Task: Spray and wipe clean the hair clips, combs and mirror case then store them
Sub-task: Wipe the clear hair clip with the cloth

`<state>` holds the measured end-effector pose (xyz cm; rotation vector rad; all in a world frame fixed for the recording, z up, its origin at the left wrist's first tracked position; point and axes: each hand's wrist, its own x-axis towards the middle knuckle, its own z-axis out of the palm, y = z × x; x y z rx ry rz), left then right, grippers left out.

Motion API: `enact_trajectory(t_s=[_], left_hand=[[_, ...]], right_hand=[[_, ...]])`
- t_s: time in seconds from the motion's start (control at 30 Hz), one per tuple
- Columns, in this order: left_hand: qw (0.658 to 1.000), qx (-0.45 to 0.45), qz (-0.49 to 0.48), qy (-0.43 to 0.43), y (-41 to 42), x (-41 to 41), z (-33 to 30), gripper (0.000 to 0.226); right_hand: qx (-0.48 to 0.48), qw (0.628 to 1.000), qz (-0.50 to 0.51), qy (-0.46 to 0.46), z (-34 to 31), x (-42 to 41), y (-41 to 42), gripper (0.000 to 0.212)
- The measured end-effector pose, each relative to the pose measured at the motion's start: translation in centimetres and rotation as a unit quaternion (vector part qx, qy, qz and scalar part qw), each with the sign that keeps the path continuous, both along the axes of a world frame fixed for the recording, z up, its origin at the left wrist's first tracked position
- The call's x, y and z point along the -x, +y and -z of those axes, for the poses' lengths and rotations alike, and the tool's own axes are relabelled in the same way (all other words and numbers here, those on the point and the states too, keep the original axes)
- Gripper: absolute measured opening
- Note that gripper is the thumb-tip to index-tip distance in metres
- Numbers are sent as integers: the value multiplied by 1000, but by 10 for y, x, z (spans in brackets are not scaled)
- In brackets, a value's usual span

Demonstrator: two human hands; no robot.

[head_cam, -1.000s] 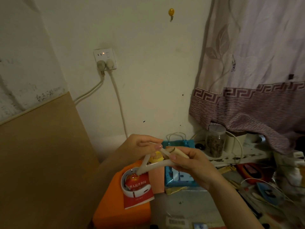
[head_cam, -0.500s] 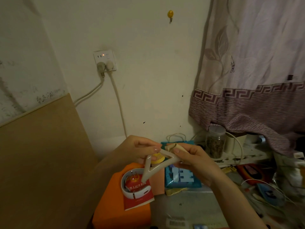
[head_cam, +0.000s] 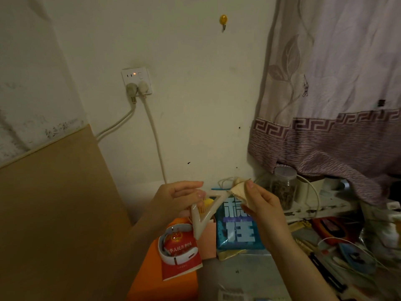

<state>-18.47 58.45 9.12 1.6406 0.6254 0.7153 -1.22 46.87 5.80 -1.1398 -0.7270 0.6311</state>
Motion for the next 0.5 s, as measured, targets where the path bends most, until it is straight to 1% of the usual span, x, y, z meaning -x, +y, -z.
enact_trajectory(t_s=[0.07, 0.1, 0.2, 0.27, 0.4, 0.5], left_hand=[[1000, 5, -15, -18, -3, -3, 3, 47], [999, 7, -21, -25, -5, -5, 4, 50], [998, 14, -36, -44, -8, -7, 8, 55], [997, 22, -45, -57, -7, -6, 11, 51], [994, 49, -46, -82, -10, -12, 16, 45], [995, 57, -40, -78, -12, -15, 17, 46]], right_hand=[[-11, 1000, 10, 5, 2, 8, 3, 53], [-21, 999, 23, 11, 3, 11, 5, 52], [-40, 996, 62, 50, 4, 14, 8, 32], [-33, 997, 46, 56, 4, 14, 9, 29], [-23, 999, -32, 1, 5, 24, 16, 37], [-23, 999, -37, -1, 5, 29, 21, 38]])
